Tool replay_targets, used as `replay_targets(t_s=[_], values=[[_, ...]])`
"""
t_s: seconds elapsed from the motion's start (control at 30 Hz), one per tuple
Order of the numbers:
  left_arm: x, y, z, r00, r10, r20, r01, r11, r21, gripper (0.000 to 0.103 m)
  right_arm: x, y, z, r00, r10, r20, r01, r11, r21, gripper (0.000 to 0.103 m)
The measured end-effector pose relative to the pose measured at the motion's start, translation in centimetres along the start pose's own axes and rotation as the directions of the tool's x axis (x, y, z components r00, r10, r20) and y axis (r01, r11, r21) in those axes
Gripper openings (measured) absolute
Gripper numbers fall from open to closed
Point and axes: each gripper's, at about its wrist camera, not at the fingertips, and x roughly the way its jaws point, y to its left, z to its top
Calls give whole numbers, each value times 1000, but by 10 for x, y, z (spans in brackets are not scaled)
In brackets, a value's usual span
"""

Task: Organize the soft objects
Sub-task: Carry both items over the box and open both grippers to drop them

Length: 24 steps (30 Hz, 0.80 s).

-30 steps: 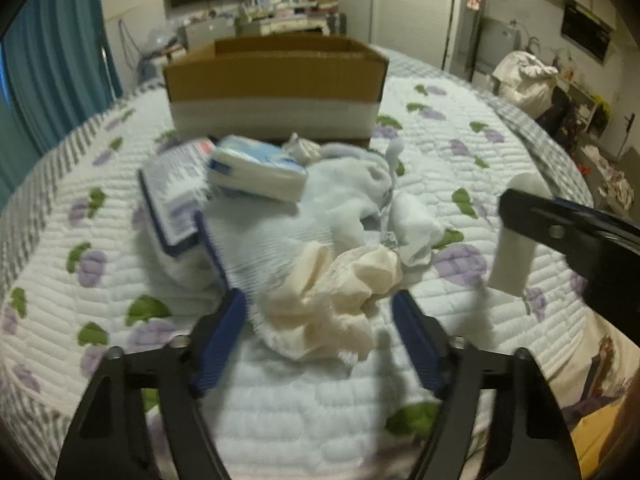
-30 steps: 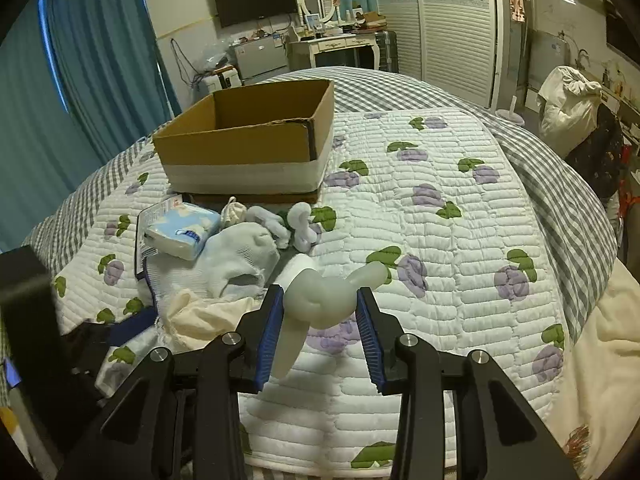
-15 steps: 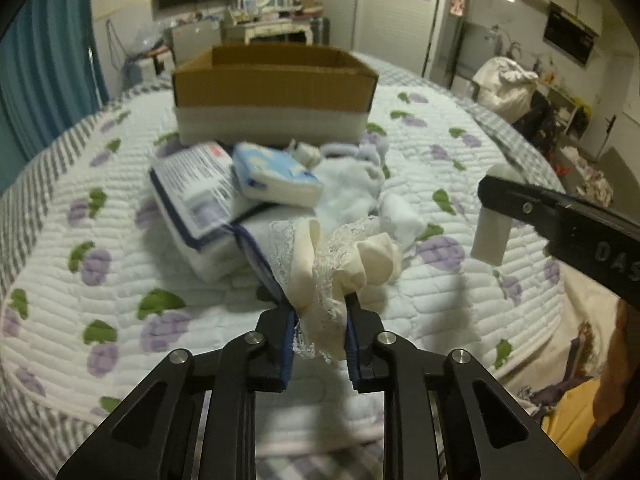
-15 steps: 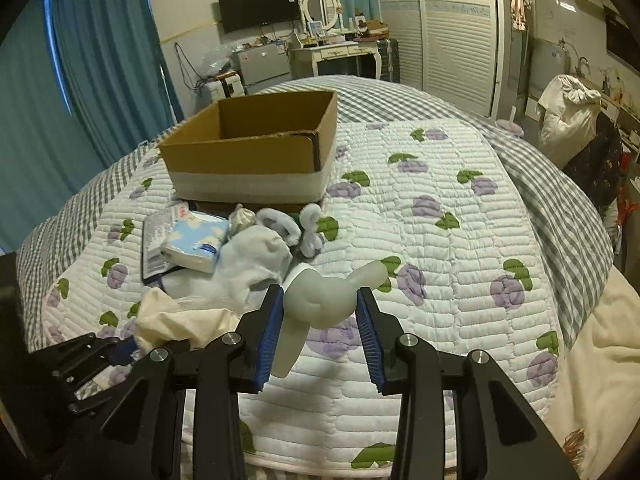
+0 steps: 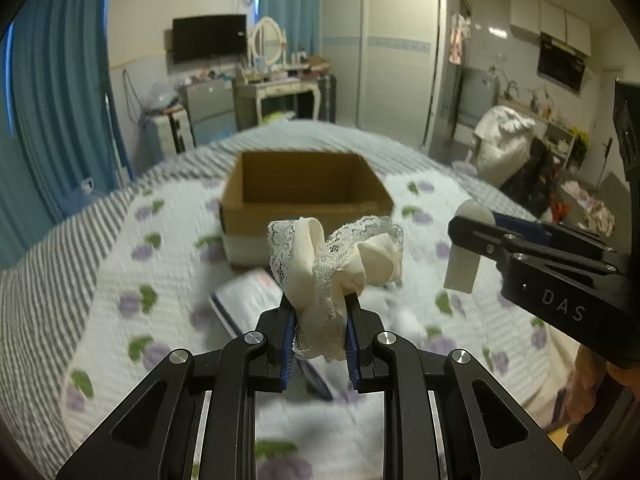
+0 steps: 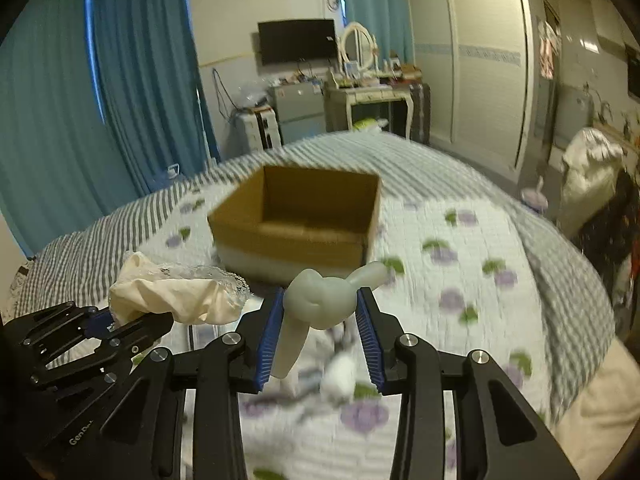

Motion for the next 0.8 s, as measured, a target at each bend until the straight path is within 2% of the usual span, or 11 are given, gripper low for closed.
replay_targets(t_s=[0.23,0.43,0.6,0.8], values=[[29,18,53,998,22,57,-22,1000,-5,20,34,-4,67,999,14,37,-13,1000,-15,37],[80,34,89,998,28,54,-28,1000,0,20,81,-17,104,999,27,28,-27,999,-19,37],[129,39,101,999,36,14,-37,999,18,20,137,-28,111,999,46,-25,-46,999,-21,37],[177,48,99,999,48,-24,-48,999,22,20,197,-40,99,993,77,-93,-79,997,-13,37]])
